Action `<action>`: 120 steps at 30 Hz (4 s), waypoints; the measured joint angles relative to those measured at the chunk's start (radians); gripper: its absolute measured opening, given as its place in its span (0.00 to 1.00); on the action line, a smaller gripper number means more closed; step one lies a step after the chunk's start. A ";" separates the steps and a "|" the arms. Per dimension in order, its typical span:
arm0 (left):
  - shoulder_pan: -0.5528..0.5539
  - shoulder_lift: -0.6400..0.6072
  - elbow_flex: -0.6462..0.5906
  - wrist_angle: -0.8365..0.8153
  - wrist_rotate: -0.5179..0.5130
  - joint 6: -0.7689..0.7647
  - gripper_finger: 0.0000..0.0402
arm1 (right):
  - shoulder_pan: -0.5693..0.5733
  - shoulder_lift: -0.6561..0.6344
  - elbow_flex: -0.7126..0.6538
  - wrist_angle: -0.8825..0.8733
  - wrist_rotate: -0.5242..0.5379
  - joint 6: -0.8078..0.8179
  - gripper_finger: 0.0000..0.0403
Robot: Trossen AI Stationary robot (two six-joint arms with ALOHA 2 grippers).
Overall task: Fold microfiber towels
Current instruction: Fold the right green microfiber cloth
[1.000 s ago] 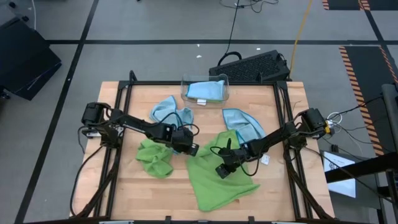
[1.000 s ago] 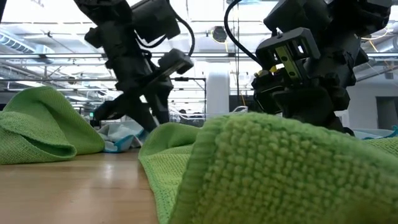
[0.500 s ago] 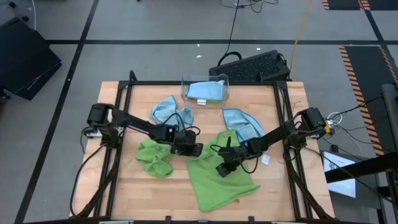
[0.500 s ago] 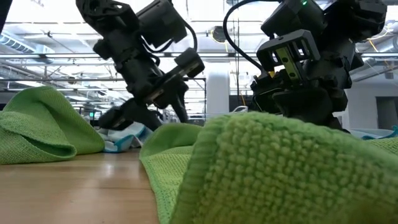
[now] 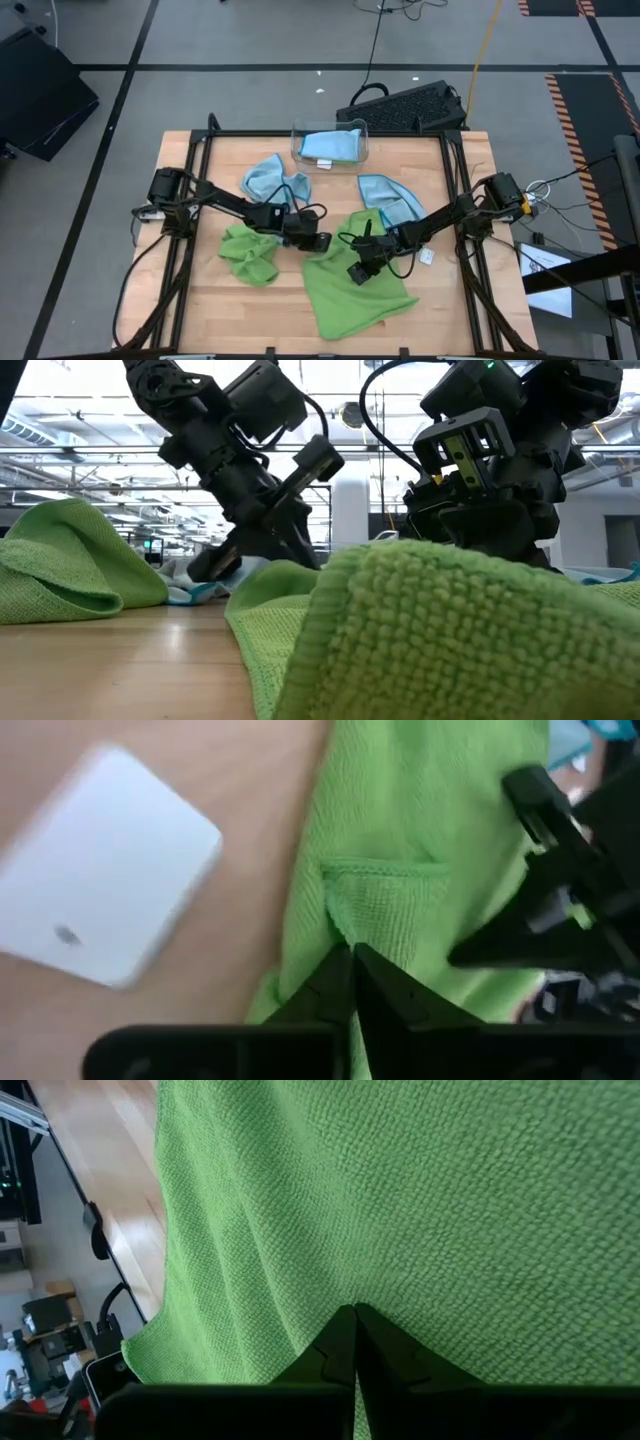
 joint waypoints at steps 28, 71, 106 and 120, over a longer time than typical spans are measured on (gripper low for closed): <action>-0.001 -0.281 0.000 -0.575 -0.389 0.246 0.15 | -0.014 -0.120 -0.005 -0.091 0.162 0.023 0.02; 0.016 -0.159 -0.003 -0.196 -0.418 0.218 0.06 | -0.523 -0.268 0.067 -0.512 -0.151 -0.728 0.08; 0.214 -0.215 0.001 -0.288 -0.240 0.438 0.03 | -0.742 -0.137 0.065 -0.381 -0.115 -0.798 0.00; 0.263 -0.186 -0.002 -0.469 -0.191 0.394 0.43 | -0.909 -0.360 0.067 -0.575 -0.181 -0.691 0.45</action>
